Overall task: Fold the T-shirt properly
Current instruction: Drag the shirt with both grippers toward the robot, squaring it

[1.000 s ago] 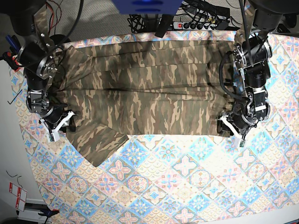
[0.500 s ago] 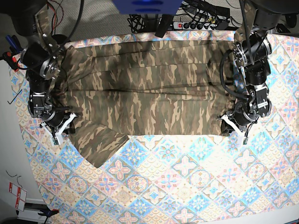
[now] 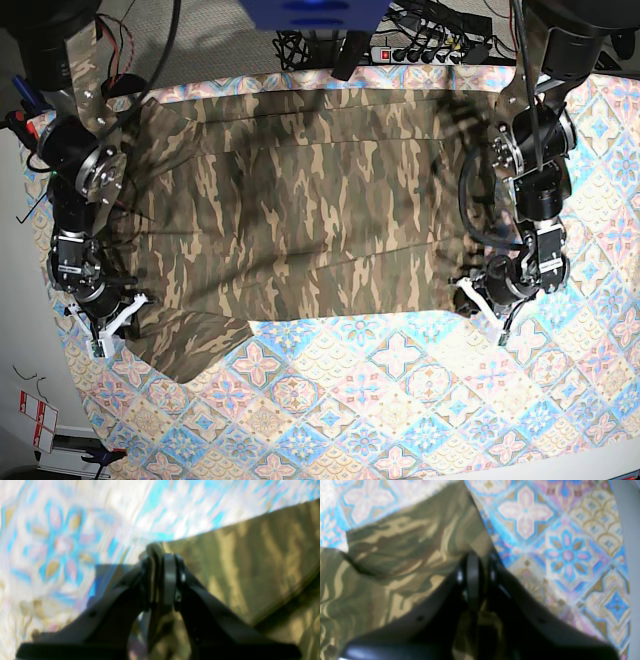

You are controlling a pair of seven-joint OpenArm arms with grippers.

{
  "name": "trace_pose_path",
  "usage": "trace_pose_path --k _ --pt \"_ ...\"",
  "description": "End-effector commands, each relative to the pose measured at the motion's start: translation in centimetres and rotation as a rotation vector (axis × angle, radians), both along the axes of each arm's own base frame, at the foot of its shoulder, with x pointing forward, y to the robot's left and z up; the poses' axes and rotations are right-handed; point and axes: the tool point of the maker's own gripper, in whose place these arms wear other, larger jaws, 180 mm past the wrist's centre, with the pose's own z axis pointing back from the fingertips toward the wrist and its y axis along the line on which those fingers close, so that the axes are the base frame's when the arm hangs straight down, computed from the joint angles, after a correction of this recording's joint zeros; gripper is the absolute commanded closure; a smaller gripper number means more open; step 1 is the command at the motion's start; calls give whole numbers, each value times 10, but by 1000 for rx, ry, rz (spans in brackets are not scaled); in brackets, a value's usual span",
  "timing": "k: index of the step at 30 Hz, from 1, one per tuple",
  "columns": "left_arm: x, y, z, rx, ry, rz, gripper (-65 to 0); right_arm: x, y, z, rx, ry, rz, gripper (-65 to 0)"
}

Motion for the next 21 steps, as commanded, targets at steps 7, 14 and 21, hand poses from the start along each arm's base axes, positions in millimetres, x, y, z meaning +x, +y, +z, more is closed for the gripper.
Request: trace_pose_path --k 7,14,21 --pt "32 21 40 12 -104 28 -64 35 -2 46 4 -127 -17 -45" --pt "40 67 65 19 -158 107 -64 45 -12 60 -32 -208 -82 -44" --pt "39 79 69 33 -163 120 -64 63 -10 83 -34 -229 -86 -44"
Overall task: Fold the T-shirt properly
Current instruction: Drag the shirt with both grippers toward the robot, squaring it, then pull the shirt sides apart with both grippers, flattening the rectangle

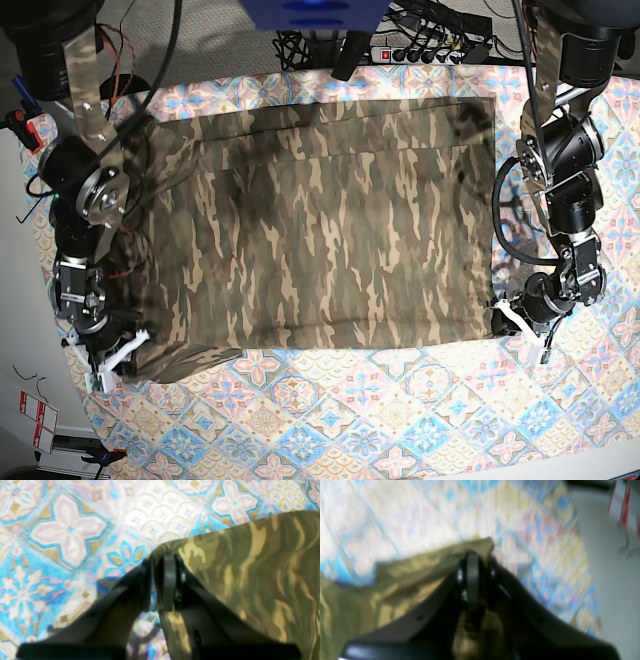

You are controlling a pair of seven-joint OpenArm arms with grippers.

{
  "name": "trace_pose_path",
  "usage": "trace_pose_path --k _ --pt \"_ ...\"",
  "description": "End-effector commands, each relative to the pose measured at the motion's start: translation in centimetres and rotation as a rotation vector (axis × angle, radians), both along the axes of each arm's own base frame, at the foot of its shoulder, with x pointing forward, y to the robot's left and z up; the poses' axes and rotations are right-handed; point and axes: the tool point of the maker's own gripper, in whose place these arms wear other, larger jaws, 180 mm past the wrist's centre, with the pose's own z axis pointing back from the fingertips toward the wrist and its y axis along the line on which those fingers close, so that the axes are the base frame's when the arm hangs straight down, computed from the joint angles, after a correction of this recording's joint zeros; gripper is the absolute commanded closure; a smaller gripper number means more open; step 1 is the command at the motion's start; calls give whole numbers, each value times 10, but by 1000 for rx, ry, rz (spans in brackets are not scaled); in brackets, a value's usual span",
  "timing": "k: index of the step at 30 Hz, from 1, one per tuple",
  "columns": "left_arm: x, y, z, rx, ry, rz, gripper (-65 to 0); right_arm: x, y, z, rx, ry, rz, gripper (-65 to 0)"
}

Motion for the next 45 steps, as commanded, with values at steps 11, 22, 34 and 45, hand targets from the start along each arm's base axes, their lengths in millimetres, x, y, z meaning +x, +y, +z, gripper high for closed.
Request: trace_pose_path --k 11,22,34,45 --pt "39 20 57 27 -116 20 -64 29 -23 55 32 -152 -117 -35" --pt "15 19 26 28 -22 15 -64 -6 -41 22 -27 -121 -136 -34" --pt "45 -42 42 -67 -145 -34 -407 -25 -46 6 -73 -96 -134 -34" --pt "29 -93 -1 -170 -147 -85 -455 -40 -39 -14 -56 -52 -94 -34"
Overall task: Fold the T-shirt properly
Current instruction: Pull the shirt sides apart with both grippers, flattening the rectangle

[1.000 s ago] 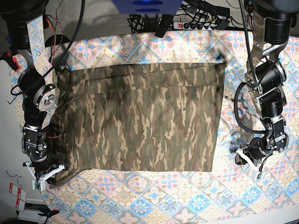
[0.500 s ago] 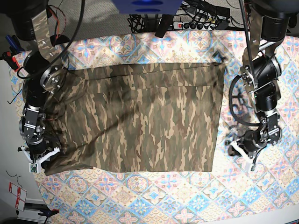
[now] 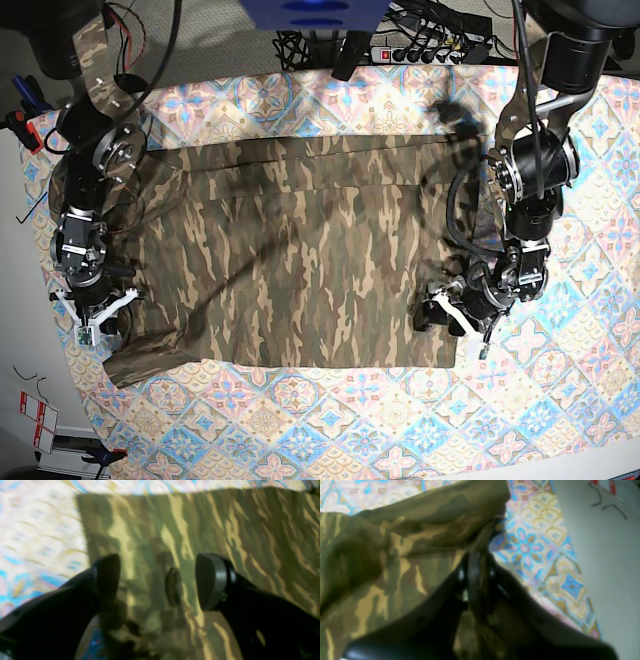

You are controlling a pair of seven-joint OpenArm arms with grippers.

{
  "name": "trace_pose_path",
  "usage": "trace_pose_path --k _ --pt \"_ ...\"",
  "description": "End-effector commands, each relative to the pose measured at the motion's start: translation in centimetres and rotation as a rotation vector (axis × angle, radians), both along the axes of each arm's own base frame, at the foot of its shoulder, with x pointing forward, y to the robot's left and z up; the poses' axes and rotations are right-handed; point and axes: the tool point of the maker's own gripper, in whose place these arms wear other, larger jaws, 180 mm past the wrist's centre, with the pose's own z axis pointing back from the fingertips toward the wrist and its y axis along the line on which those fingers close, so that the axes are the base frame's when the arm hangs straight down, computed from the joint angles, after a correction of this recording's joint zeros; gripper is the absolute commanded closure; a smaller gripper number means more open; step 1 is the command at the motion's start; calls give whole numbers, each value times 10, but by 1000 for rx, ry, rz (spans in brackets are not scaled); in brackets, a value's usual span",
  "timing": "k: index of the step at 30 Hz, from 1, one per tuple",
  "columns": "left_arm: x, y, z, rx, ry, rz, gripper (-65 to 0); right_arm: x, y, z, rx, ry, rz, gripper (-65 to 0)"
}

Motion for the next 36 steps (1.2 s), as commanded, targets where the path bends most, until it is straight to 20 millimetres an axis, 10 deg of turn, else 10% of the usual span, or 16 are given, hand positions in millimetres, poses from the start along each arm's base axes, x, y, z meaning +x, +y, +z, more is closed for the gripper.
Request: trace_pose_path --k 1,15,22,29,36 --pt "13 9 16 -13 -57 26 -455 18 -9 31 -9 -86 -7 -34" --pt "12 63 6 165 -65 196 -457 18 -12 32 -11 -86 -7 -34" --pt "-10 12 -21 120 16 22 -437 17 -11 31 -10 -84 -5 -34" --pt "-4 -15 -4 9 -14 -34 -255 18 -10 31 -9 -84 -4 -52" --pt "-5 -18 -5 4 -10 -46 -83 18 -10 32 -8 -91 -6 -271"
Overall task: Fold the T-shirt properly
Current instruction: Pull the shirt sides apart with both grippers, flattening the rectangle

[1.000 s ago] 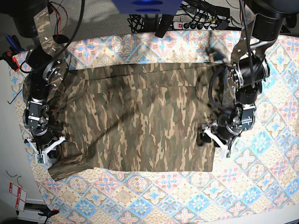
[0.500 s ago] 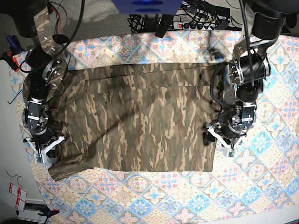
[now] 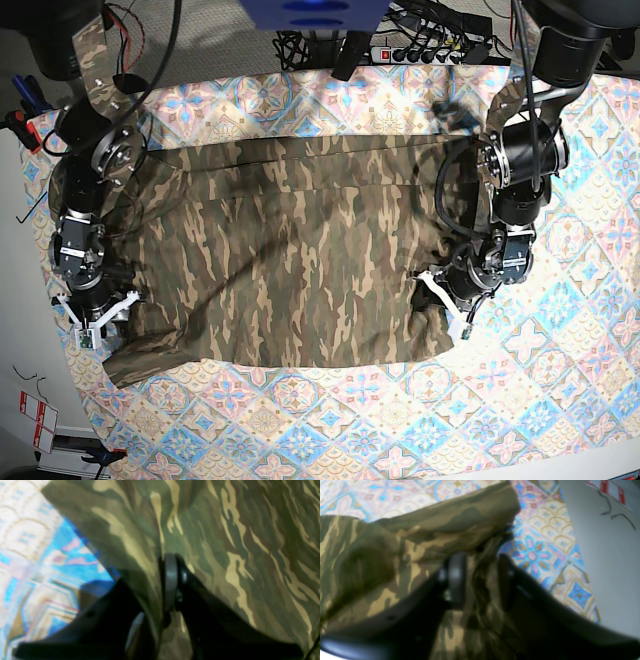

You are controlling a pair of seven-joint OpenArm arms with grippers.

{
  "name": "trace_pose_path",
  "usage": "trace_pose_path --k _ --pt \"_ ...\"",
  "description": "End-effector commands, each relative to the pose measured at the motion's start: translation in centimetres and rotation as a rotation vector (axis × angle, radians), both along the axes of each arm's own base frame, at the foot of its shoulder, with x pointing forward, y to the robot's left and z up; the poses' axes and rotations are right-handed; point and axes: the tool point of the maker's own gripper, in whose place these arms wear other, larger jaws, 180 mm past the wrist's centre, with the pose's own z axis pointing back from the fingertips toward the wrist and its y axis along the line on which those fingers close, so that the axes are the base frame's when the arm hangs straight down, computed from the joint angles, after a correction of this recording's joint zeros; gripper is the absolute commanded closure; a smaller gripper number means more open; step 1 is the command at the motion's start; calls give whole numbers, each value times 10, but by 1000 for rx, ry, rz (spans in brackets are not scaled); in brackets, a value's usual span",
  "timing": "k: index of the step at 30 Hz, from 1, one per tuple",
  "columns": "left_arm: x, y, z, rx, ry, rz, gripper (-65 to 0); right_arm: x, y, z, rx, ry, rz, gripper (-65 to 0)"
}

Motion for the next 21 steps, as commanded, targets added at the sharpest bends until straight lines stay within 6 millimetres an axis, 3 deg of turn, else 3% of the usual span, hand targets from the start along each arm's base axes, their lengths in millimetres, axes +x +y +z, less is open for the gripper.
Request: trace_pose_path --k 1,6,11,16,21 --pt "20 3 22 -15 -63 11 -83 16 -12 30 -13 -89 -16 -307" --pt "9 4 11 -6 -33 4 -82 19 -14 37 -8 -118 -23 -429" --pt "-5 11 0 45 3 -15 -82 29 -12 56 -1 -210 -15 -457" --pt "-20 31 0 167 -9 -44 -82 52 14 58 104 -196 8 -458" --pt "-27 49 23 308 -67 -70 -83 69 43 67 258 -260 7 -459"
